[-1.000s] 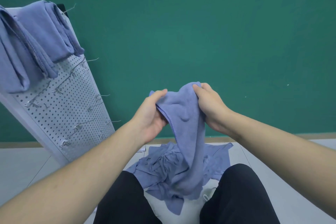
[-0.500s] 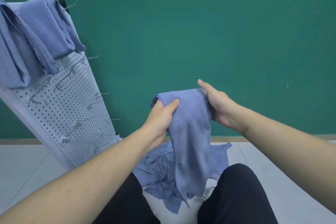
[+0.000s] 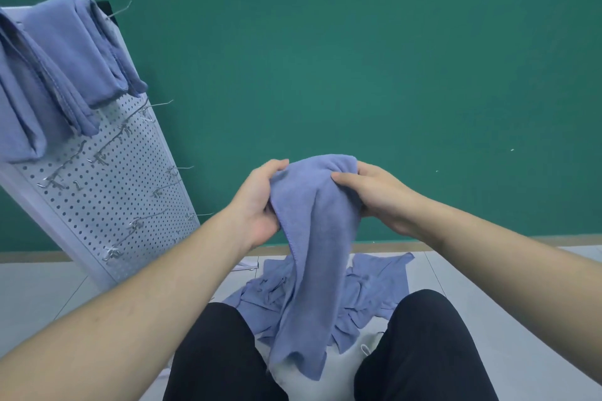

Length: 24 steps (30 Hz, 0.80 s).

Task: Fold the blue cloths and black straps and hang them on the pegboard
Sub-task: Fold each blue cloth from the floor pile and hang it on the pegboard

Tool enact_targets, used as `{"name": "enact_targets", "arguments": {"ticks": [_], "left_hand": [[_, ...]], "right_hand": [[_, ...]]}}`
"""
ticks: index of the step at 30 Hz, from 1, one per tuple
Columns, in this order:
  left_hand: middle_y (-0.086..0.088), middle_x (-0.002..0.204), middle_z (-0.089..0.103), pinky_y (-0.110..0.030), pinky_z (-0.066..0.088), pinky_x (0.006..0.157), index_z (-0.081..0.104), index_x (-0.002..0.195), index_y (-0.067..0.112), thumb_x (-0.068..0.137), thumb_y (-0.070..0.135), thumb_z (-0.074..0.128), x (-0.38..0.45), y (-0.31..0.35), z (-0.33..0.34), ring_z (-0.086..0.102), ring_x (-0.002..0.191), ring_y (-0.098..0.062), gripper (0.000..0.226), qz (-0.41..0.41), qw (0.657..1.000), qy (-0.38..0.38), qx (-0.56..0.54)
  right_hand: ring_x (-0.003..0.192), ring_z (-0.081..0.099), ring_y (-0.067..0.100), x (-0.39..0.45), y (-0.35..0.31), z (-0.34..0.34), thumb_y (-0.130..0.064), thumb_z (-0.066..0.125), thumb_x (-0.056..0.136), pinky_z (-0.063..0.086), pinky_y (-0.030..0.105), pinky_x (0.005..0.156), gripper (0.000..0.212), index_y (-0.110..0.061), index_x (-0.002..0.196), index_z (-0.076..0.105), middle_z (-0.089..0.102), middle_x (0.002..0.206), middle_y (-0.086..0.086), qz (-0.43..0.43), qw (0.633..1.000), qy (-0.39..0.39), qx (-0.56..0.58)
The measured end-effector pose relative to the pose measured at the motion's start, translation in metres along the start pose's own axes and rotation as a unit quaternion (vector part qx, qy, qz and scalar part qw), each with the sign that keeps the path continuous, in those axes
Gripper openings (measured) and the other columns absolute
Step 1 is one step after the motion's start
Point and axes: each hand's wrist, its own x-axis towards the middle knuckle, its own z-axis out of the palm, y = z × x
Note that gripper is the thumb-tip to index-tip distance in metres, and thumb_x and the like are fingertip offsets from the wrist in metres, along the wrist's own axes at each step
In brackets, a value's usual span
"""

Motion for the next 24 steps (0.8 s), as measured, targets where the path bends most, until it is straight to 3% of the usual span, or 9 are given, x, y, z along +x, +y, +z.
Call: {"name": "enact_targets", "arguments": {"ticks": [4,6,9,12,16,18,20,22,24], "left_hand": [[-0.007,0.117,0.074,-0.049,0.052,0.1,0.064,0.129,0.02,0.091,0.048,0.063,-0.01,-0.022,0.0,0.069,0.111,-0.025,0.047,0.032,0.991,-0.079,0.106],[-0.006,0.117,0.074,-0.048,0.05,0.104,0.065,0.126,0.021,0.088,0.04,0.069,-0.012,-0.034,0.001,0.069,0.11,-0.022,0.042,0.041,0.986,-0.102,0.122],[-0.008,0.113,0.076,-0.051,0.047,0.108,0.069,0.117,0.016,0.091,0.027,0.072,-0.01,-0.045,0.002,0.068,0.101,-0.022,0.028,0.075,0.982,-0.069,0.156],[-0.004,0.11,0.076,-0.048,0.053,0.101,0.067,0.118,0.019,0.098,0.025,0.062,-0.009,-0.044,0.006,0.072,0.103,-0.021,0.021,0.09,0.981,-0.062,0.159],[-0.007,0.105,0.077,-0.045,0.053,0.084,0.066,0.115,0.022,0.103,0.024,0.052,-0.008,-0.04,0.015,0.072,0.101,-0.028,0.019,0.094,0.984,-0.048,0.145],[-0.001,0.103,0.078,-0.036,0.055,0.078,0.065,0.118,0.025,0.104,0.025,0.049,-0.006,-0.038,0.017,0.074,0.099,-0.022,0.021,0.091,0.986,-0.044,0.133],[-0.001,0.109,0.077,-0.04,0.057,0.083,0.063,0.123,0.023,0.106,0.024,0.047,-0.003,-0.036,0.018,0.073,0.103,-0.019,0.024,0.09,0.99,-0.042,0.103],[-0.005,0.11,0.076,-0.04,0.058,0.085,0.061,0.124,0.019,0.106,0.02,0.045,0.0,-0.032,0.016,0.074,0.101,-0.018,0.024,0.087,0.995,-0.024,0.051],[-0.005,0.109,0.075,-0.033,0.057,0.079,0.06,0.121,0.017,0.107,0.018,0.044,0.002,-0.028,0.013,0.074,0.094,-0.013,0.021,0.076,0.997,-0.006,0.002]], "right_hand": [[0.098,0.071,0.011,0.005,-0.01,0.003,-0.02,0.05,0.102,0.056,0.029,0.077,0.021,-0.02,0.11,0.069,0.077,0.107,-0.004,0.011,0.999,0.028,0.045],[0.096,0.07,0.014,0.007,-0.013,0.002,-0.019,0.052,0.102,0.055,0.029,0.078,0.019,-0.016,0.108,0.07,0.076,0.107,0.002,0.03,0.996,0.041,0.07],[0.094,0.069,0.018,0.009,-0.013,-0.003,-0.019,0.055,0.101,0.054,0.031,0.082,0.015,-0.016,0.099,0.07,0.075,0.107,0.006,0.05,0.994,0.061,0.072],[0.092,0.069,0.017,0.011,-0.013,-0.008,-0.022,0.058,0.1,0.055,0.029,0.078,0.013,-0.017,0.095,0.069,0.075,0.106,0.005,0.061,0.993,0.079,0.065],[0.1,0.071,0.018,0.013,-0.007,-0.011,-0.033,0.063,0.097,0.057,0.033,0.084,0.025,-0.013,0.109,0.071,0.076,0.11,0.005,0.081,0.987,0.099,0.102],[0.102,0.072,0.019,0.011,-0.004,-0.011,-0.049,0.063,0.093,0.056,0.036,0.089,0.041,-0.015,0.114,0.071,0.077,0.109,0.003,0.093,0.986,0.068,0.123],[0.105,0.07,0.018,0.009,0.001,-0.012,-0.062,0.059,0.09,0.053,0.037,0.095,0.052,-0.021,0.119,0.071,0.076,0.112,0.0,0.106,0.989,0.012,0.107],[0.105,0.069,0.017,0.003,0.007,-0.01,-0.061,0.057,0.091,0.053,0.038,0.098,0.051,-0.023,0.121,0.07,0.075,0.113,0.0,0.114,0.989,-0.049,0.08],[0.105,0.069,0.019,-0.001,0.014,-0.008,-0.05,0.059,0.095,0.053,0.043,0.101,0.04,-0.02,0.118,0.07,0.074,0.113,0.003,0.109,0.989,-0.083,0.052]]}}
